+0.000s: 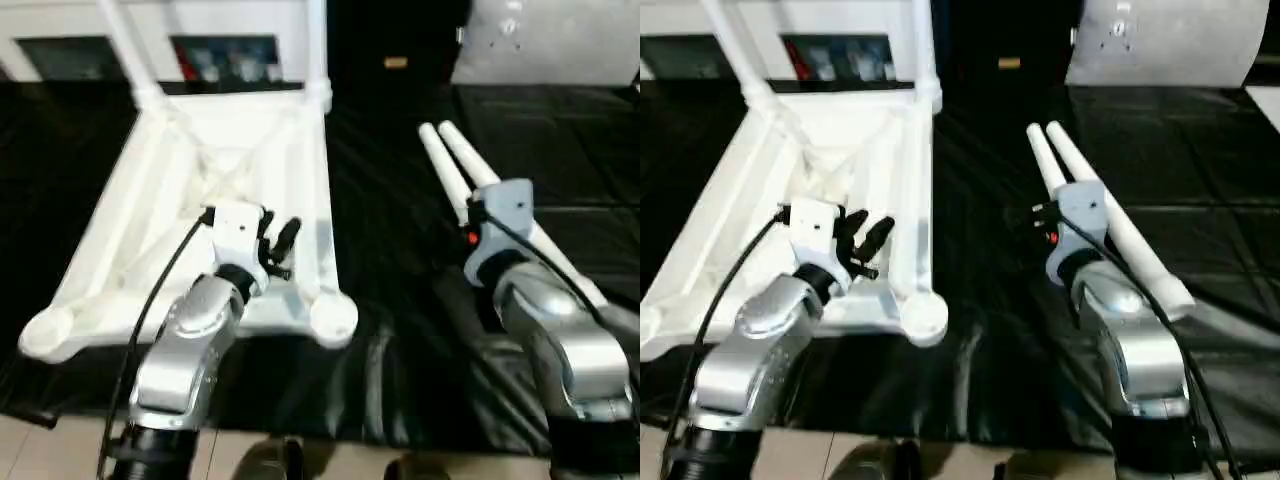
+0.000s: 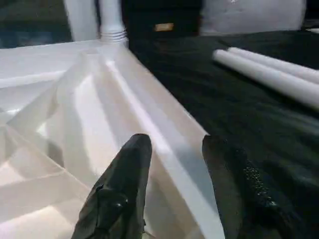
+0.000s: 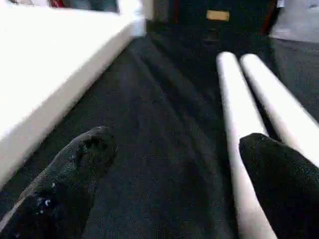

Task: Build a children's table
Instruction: Pick table leg

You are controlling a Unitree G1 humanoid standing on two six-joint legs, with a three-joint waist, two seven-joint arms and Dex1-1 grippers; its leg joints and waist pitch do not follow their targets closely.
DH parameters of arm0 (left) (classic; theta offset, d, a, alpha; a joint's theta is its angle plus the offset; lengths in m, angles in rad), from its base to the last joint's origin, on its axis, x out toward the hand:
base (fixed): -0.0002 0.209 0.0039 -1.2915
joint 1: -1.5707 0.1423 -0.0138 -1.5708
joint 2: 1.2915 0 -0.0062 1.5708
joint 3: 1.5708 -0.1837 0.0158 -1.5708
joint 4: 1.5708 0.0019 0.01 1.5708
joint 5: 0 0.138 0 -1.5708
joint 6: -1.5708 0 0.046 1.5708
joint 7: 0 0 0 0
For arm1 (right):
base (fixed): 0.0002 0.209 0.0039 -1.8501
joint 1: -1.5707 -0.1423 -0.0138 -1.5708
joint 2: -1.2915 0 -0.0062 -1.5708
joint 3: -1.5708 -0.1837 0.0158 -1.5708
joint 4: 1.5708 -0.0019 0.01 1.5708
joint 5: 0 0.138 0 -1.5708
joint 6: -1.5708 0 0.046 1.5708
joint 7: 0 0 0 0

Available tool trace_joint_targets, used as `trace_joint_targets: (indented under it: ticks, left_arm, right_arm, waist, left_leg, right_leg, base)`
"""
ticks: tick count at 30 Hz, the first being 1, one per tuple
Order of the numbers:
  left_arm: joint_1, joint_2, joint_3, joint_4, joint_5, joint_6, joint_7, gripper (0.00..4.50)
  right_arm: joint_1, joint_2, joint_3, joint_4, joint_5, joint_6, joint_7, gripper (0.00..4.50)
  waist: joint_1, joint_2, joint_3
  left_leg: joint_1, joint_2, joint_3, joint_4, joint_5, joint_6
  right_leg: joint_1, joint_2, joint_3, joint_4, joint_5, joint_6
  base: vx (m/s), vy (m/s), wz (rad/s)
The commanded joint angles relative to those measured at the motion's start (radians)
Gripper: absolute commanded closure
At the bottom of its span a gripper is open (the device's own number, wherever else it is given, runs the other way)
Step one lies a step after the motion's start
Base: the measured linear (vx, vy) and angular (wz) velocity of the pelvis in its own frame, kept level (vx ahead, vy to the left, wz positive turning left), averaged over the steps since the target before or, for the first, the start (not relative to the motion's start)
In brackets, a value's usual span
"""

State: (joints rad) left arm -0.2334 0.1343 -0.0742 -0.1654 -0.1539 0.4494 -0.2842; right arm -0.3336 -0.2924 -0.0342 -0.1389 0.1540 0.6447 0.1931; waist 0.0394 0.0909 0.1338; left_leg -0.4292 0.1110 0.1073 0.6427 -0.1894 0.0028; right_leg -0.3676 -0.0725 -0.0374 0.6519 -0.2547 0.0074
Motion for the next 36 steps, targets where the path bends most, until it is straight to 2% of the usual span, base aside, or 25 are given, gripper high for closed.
trace_joint_targets:
  ticks: [1,2,3,4,5,6,8,9,10,12,14,16,19,21,22,23,25,28,29,30,32,35,36]
  left_arm:
    - [0.018,0.048,-0.041,-0.046,-0.01,0.036,-0.078,2.22]
    - [0.025,0.067,-0.058,-0.057,-0.008,0.043,-0.105,2.1]
    - [0.033,0.095,-0.085,-0.075,-0.002,0.057,-0.141,2.1]
    - [0.039,0.119,-0.107,-0.09,0.005,0.068,-0.168,1.93]
    - [0.039,0.119,-0.108,-0.091,0.005,0.068,-0.168,1.83]
    - [0.04,0.134,-0.12,-0.099,0.007,0.071,-0.18,1.8]
    - [0.04,0.142,-0.127,-0.105,0.005,0.072,-0.187,1.79]
    - [0.039,0.147,-0.129,-0.111,0.001,0.075,-0.191,1.61]
    - [0.036,0.151,-0.132,-0.118,-0.006,0.081,-0.196,1.48]
    - [0.032,0.159,-0.137,-0.128,-0.013,0.089,-0.208,1.39]
    - [0.028,0.167,-0.144,-0.141,-0.017,0.099,-0.222,1.39]
    - [0.025,0.169,-0.148,-0.148,-0.02,0.107,-0.229,0.97]
    - [0.023,0.174,-0.157,-0.157,-0.022,0.115,-0.242,1.0]
    - [0.025,0.178,-0.163,-0.163,-0.023,0.118,-0.246,1.0]
    - [0.025,0.179,-0.164,-0.164,-0.024,0.12,-0.247,1.01]
    - [0.025,0.18,-0.166,-0.167,-0.026,0.122,-0.249,1.01]
    - [0.025,0.181,-0.167,-0.169,-0.027,0.124,-0.25,1.01]
    - [0.025,0.183,-0.175,-0.171,-0.025,0.128,-0.257,1.01]
    - [0.026,0.185,-0.177,-0.173,-0.025,0.13,-0.259,1.01]
    - [0.026,0.187,-0.179,-0.176,-0.027,0.132,-0.262,1.01]
    - [0.026,0.189,-0.18,-0.178,-0.03,0.134,-0.262,1.01]
    - [0.026,0.193,-0.182,-0.18,-0.031,0.136,-0.261,1.01]
    - [0.026,0.194,-0.183,-0.181,-0.031,0.137,-0.262,1.01]
  right_arm:
    - [-0.042,-0.019,-0.016,0.037,-0.007,0.036,0.01,0.0]
    - [-0.056,-0.027,-0.018,0.051,-0.004,0.048,0.013,0.0]
    - [-0.076,-0.039,-0.02,0.067,-0.005,0.085,0.009,0.0]
    - [-0.096,-0.056,-0.016,0.083,-0.015,0.13,0.004,0.0]
    - [-0.096,-0.056,-0.015,0.083,-0.015,0.13,0.004,0.0]
    - [-0.117,-0.07,-0.01,0.099,-0.023,0.187,-0.006,0.0]
    - [-0.139,-0.079,-0.007,0.115,-0.028,0.253,-0.014,0.0]
    - [-0.155,-0.084,-0.008,0.128,-0.025,0.293,-0.013,0.0]
    - [-0.173,-0.088,-0.009,0.146,-0.017,0.343,-0.005,0.0]
    - [-0.193,-0.092,-0.007,0.169,-0.016,0.382,-0.006,0.0]
    - [-0.216,-0.091,-0.015,0.199,-0.014,0.407,-0.013,0.0]
    - [-0.23,-0.089,-0.022,0.217,-0.014,0.409,-0.016,0.0]
    - [-0.258,-0.086,-0.042,0.24,-0.007,0.466,-0.024,0.0]
    - [-0.268,-0.089,-0.046,0.246,0.009,0.531,-0.006,0.0]
    - [-0.269,-0.09,-0.046,0.247,0.012,0.545,-0.002,0.18]
    - [-0.271,-0.09,-0.049,0.245,0.026,0.584,0.012,0.18]
    - [-0.27,-0.09,-0.051,0.24,0.034,0.603,0.018,0.28]
    - [-0.274,-0.084,-0.066,0.232,0.056,0.646,0.031,0.46]
    - [-0.274,-0.084,-0.067,0.227,0.062,0.655,0.036,0.6]
    - [-0.277,-0.082,-0.07,0.221,0.069,0.674,0.043,0.72]
    - [-0.274,-0.086,-0.057,0.214,0.075,0.695,0.055,0.91]
    - [-0.268,-0.09,-0.038,0.202,0.079,0.72,0.068,1.05]
    - [-0.264,-0.089,-0.032,0.196,0.082,0.729,0.073,1.31]
  waist:
    - [-0.001,-0.027,-0.066]
    - [-0.001,-0.036,-0.061]
    - [-0.002,-0.035,-0.06]
    - [-0.003,-0.033,-0.058]
    - [-0.005,-0.032,-0.062]
    - [-0.005,-0.031,-0.063]
    - [-0.006,-0.035,-0.064]
    - [-0.007,-0.039,-0.064]
    - [-0.007,-0.042,-0.067]
    - [-0.005,-0.047,-0.07]
    - [-0.004,-0.047,-0.074]
    - [-0.004,-0.044,-0.078]
    - [-0.001,-0.045,-0.085]
    - [0.001,-0.045,-0.088]
    - [0.002,-0.046,-0.088]
    - [0.004,-0.047,-0.087]
    - [0.006,-0.047,-0.086]
    - [0.009,-0.047,-0.081]
    - [0.011,-0.039,-0.078]
    - [0.01,-0.043,-0.077]
    - [0.01,-0.042,-0.076]
    - [0.011,-0.043,-0.075]
    - [0.011,-0.044,-0.075]
  left_leg:
    - [0.045,0.091,-0.026,-0.097,-0.245,0.016]
    - [0.048,0.088,-0.017,-0.103,-0.297,-0.005]
    - [0.046,0.091,-0.015,-0.107,-0.302,-0.021]
    - [0.045,0.093,-0.015,-0.111,-0.302,-0.029]
    - [0.048,0.094,-0.016,-0.115,-0.304,-0.043]
    - [0.053,0.094,-0.012,-0.117,-0.31,-0.056]
    - [0.046,0.093,-0.011,-0.12,-0.297,-0.059]
    - [0.046,0.093,-0.011,-0.12,-0.298,-0.059]
    - [0.045,0.091,-0.008,-0.118,-0.288,-0.055]
    - [0.042,0.091,-0.002,-0.114,-0.252,-0.042]
    - [0.04,0.093,0.002,-0.115,-0.215,-0.028]
    - [0.037,0.093,0.004,-0.114,-0.191,-0.023]
    - [0.038,0.092,0.011,-0.111,-0.144,0.001]
    - [0.036,0.091,0.014,-0.106,-0.09,0.031]
    - [0.036,0.091,0.016,-0.103,-0.066,0.048]
    - [0.036,0.091,0.018,-0.103,-0.058,0.06]
    - [0.038,0.093,0.019,-0.103,-0.072,0.066]
    - [0.04,0.096,0.019,-0.109,-0.12,0.045]
    - [0.042,0.097,0.018,-0.112,-0.142,0.028]
    - [0.044,0.097,0.018,-0.115,-0.164,0.011]
    - [0.044,0.097,0.017,-0.117,-0.185,-0.01]
    - [0.043,0.097,0.016,-0.119,-0.191,-0.022]
    - [0.043,0.097,0.017,-0.119,-0.188,-0.023]
  right_leg:
    - [0.033,-0.086,0.043,-0.083,-0.12,-0.266]
    - [0.029,-0.093,0.045,-0.095,-0.233,-0.24]
    - [0.028,-0.095,0.046,-0.099,-0.296,-0.214]
    - [0.026,-0.092,0.045,-0.1,-0.307,-0.201]
    - [0.021,-0.085,0.043,-0.098,-0.301,-0.189]
    - [0.013,-0.082,0.045,-0.101,-0.279,-0.185]
    - [0.017,-0.083,0.046,-0.098,-0.247,-0.189]
    - [0.016,-0.083,0.045,-0.099,-0.249,-0.19]
    - [0.018,-0.086,0.046,-0.1,-0.251,-0.193]
    - [0.016,-0.088,0.046,-0.101,-0.241,-0.196]
    - [0.016,-0.087,0.044,-0.096,-0.205,-0.203]
    - [0.017,-0.084,0.042,-0.09,-0.147,-0.215]
    - [0.018,-0.082,0.041,-0.083,-0.036,-0.238]
    - [0.021,-0.081,0.04,-0.078,0.032,-0.256]
    - [0.022,-0.083,0.04,-0.077,0.06,-0.266]
    - [0.022,-0.083,0.039,-0.077,0.063,-0.273]
    - [0.022,-0.083,0.039,-0.081,0.037,-0.279]
    - [0.02,-0.085,0.04,-0.086,-0.046,-0.271]
    - [0.016,-0.084,0.041,-0.087,-0.073,-0.264]
    - [0.015,-0.081,0.041,-0.089,-0.091,-0.257]
    - [0.014,-0.081,0.043,-0.09,-0.108,-0.247]
    - [0.014,-0.084,0.044,-0.091,-0.114,-0.237]
    - [0.014,-0.084,0.045,-0.092,-0.112,-0.234]
  base:
    - [-0.093,-0.005,0.08]
    - [-0.085,-0.008,0.01]
    - [-0.085,-0.008,0.01]
    - [-0.072,-0.001,-0.04]
    - [-0.058,0.004,-0.02]
    - [-0.058,0.004,-0.02]
    - [0.0,0.0,0.0]
    - [0.0,0.0,0.0]
    - [0.0,0.0,0.0]
    - [0.0,0.0,0.0]
    - [0.0,0.0,0.0]
    - [0.0,0.0,0.0]
    - [0.0,0.0,0.0]
    - [0.0,0.0,0.0]
    - [0.0,0.0,0.0]
    - [0.0,0.0,0.0]
    - [0.0,0.0,0.0]
    - [0.0,0.0,0.0]
    - [0.0,0.0,0.0]
    - [0.0,0.0,0.0]
    - [0.0,0.0,0.0]
    - [0.0,0.0,0.0]
    - [0.0,0.0,0.0]
